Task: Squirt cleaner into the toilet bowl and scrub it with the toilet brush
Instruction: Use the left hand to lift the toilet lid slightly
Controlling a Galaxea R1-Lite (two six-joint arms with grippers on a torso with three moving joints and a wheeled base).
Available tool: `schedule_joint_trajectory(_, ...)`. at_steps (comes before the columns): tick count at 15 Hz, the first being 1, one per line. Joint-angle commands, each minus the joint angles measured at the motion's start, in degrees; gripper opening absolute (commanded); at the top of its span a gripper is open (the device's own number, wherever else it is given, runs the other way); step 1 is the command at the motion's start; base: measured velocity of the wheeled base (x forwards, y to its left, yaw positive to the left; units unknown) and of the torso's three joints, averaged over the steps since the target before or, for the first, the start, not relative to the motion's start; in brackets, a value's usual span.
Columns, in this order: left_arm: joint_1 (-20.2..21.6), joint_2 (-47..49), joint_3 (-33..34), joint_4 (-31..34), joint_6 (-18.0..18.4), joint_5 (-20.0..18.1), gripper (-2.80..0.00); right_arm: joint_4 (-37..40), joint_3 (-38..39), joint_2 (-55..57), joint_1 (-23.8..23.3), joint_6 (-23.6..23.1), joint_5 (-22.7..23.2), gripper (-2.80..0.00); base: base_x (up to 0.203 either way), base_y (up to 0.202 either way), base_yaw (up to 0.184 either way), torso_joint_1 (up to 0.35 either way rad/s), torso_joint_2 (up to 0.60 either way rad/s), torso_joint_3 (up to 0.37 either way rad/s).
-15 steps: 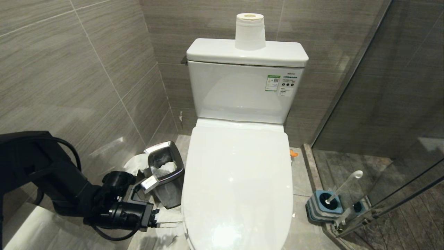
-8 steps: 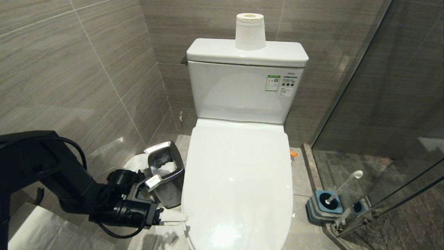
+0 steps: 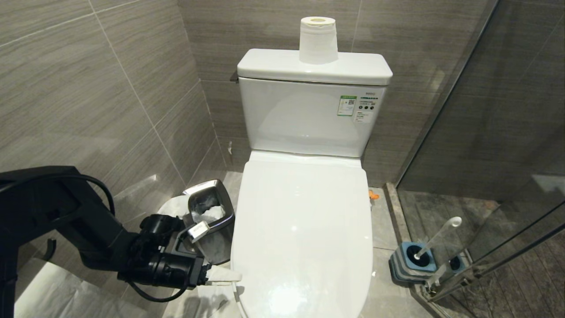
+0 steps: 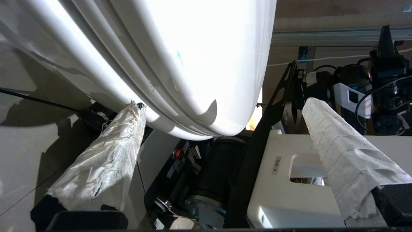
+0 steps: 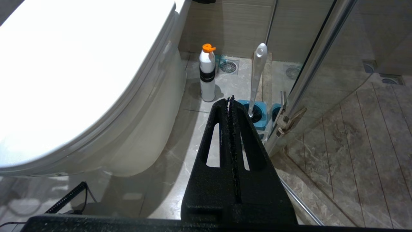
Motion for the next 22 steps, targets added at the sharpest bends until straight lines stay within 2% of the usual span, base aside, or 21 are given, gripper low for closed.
schedule_joint_trajectory(1, -0.1, 0.0, -0.4, -0.1, 0.1, -0.4, 0.0, 0.0, 0.0, 0.0, 0.0, 0.0, 0.0, -2.8, 0.0, 0.0, 0.0, 0.0, 0.0, 0.0)
schedule_joint_trajectory(5, -0.5, 0.2, -0.9, -0.2, 0.7, -0.2, 0.0, 0.0, 0.0, -0.1, 0.0, 0.0, 0.0, -2.8, 0.0, 0.0, 0.0, 0.0, 0.0, 0.0)
schedule_joint_trajectory(11, -0.9, 0.4, -0.7, -0.4, 2.8, 3.3, 0.0, 0.0, 0.0, 0.0, 0.0, 0.0, 0.0, -2.8, 0.0, 0.0, 0.0, 0.0, 0.0, 0.0)
schedule_joint_trajectory(22, -3.1, -0.5, -0.5, -0.3, 2.7, 3.5, 0.0, 0.0, 0.0, 0.0, 0.0, 0.0, 0.0, -2.8, 0.0, 0.0, 0.0, 0.0, 0.0, 0.0)
